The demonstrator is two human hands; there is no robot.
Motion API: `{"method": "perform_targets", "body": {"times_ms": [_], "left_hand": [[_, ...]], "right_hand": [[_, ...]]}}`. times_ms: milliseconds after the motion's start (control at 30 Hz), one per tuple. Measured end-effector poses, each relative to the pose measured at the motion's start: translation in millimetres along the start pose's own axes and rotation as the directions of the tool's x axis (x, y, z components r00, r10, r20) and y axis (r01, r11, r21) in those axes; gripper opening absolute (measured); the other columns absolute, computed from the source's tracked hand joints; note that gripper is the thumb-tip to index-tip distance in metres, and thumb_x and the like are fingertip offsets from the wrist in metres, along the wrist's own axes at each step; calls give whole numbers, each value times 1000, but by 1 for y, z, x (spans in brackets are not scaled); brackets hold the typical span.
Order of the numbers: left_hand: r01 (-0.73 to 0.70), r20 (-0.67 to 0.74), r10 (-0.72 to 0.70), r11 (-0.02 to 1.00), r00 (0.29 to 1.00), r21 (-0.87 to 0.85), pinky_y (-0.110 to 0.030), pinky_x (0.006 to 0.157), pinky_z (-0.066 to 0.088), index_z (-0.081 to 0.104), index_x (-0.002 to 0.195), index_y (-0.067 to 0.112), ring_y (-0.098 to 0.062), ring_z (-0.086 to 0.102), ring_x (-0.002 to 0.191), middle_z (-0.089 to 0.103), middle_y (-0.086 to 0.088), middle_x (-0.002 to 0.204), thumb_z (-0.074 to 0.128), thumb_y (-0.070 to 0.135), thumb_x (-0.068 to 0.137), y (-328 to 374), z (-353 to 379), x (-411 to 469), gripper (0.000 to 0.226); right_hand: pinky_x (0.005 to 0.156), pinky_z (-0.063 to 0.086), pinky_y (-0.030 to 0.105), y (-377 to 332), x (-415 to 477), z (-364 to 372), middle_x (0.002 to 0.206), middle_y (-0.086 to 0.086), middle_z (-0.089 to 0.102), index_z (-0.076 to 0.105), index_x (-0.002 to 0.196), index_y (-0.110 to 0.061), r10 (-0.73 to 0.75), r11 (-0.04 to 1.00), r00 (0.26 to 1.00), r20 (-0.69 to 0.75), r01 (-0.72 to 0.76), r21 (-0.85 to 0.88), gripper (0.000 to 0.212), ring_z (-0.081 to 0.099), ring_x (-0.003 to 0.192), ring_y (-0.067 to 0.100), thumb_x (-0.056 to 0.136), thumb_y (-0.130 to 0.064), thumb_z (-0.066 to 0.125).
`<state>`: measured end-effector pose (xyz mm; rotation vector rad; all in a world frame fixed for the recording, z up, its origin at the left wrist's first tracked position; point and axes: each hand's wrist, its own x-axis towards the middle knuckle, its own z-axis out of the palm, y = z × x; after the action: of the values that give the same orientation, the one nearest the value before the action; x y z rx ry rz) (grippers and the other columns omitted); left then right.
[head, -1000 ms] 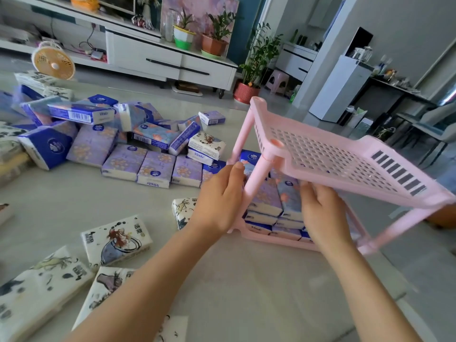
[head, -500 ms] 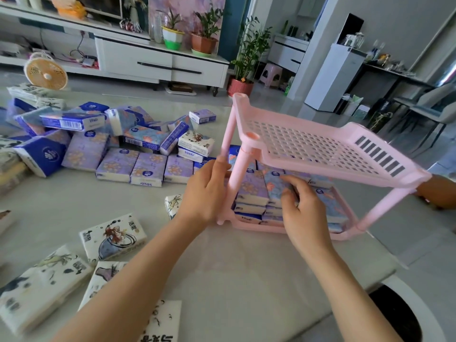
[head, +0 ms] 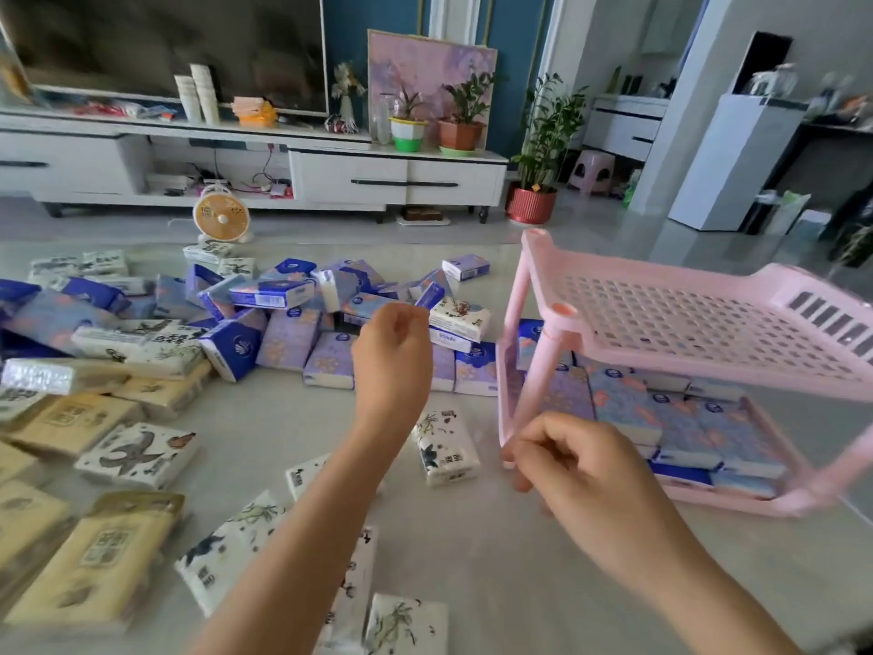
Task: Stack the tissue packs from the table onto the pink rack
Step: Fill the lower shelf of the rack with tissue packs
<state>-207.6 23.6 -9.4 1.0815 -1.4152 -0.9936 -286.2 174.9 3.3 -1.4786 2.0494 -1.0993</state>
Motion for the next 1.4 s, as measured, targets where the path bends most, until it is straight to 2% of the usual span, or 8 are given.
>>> {"method": "perform_targets", "body": {"times_ms": [67, 200, 333, 467, 633, 900, 1233, 1400], "left_hand": [[-26, -53, 31, 995, 998, 99, -13, 63, 35, 63, 106, 9, -10, 53, 79, 64, 1, 95, 44, 6, 90, -1, -19, 8, 25], [-93, -47, 139, 845, 989, 527, -27, 88, 32, 54, 120, 10, -25, 43, 114, 53, -8, 123, 49, 5, 86, -22, -67, 26, 35], [-89, 37, 92, 666, 995, 740, -38, 92, 35, 51, 120, 10, -30, 44, 111, 54, -12, 120, 52, 7, 83, -46, -108, 40, 37], [-67, 84, 6, 654, 996, 754, -36, 88, 38, 55, 118, 7, -30, 49, 110, 57, -12, 120, 53, 12, 85, -56, -111, 40, 34], [43, -11, -53, 657, 999, 752, -34, 88, 37, 50, 120, 13, -26, 42, 117, 46, -9, 123, 57, 40, 87, -63, -85, 34, 43], [67, -80, -9, 647, 997, 760, -36, 97, 36, 46, 117, 14, -26, 40, 116, 48, -7, 120, 57, 62, 76, -81, -63, 26, 65], [44, -75, 11, 720, 997, 693, -37, 99, 34, 50, 119, 16, -24, 41, 114, 55, -4, 122, 60, 49, 80, -88, -64, 29, 52], [91, -107, -26, 742, 994, 665, -38, 100, 35, 52, 117, 18, -25, 43, 116, 55, -4, 120, 64, 59, 71, -89, -64, 32, 63]], "right_hand": [[52, 40, 15, -13, 7, 20, 60, -6, 62, 65, 73, -18, -47, 995, 989, 139, 35, 91, 20, 54, 51, 1, 88, -13, 53], [64, 48, 27, -28, 27, 55, 64, -6, 63, 61, 74, -27, -146, 985, 967, 207, 123, 124, 24, 54, 56, 2, 89, -13, 51], [67, 45, 19, -28, 54, 85, 71, -11, 59, 65, 91, -15, -166, 983, 980, 110, 155, 102, 19, 58, 71, 9, 88, -7, 48], [91, 41, 29, -17, 79, 104, 111, 3, 56, 54, 118, -13, -221, 965, 975, -5, 218, -144, 31, 51, 105, 19, 88, -9, 48], [98, 27, 31, -6, 100, 108, 131, 7, 40, 33, 134, -13, -267, 840, 963, 45, 256, -478, 50, 35, 121, 26, 86, -15, 48], [103, 24, 37, 1, 125, 116, 139, 9, 35, 27, 137, -12, -218, 794, 958, 188, 286, -536, 67, 32, 127, 29, 79, -27, 56], [99, 25, 38, -12, 139, 109, 132, 10, 38, 36, 131, -17, -54, 837, 972, 229, 169, -520, 78, 28, 124, 30, 60, -53, 37], [100, 28, 37, -15, 137, 110, 129, 12, 33, 34, 132, -19, -121, 865, 957, 263, 232, -445, 67, 31, 123, 30, 74, -35, 63]]}}
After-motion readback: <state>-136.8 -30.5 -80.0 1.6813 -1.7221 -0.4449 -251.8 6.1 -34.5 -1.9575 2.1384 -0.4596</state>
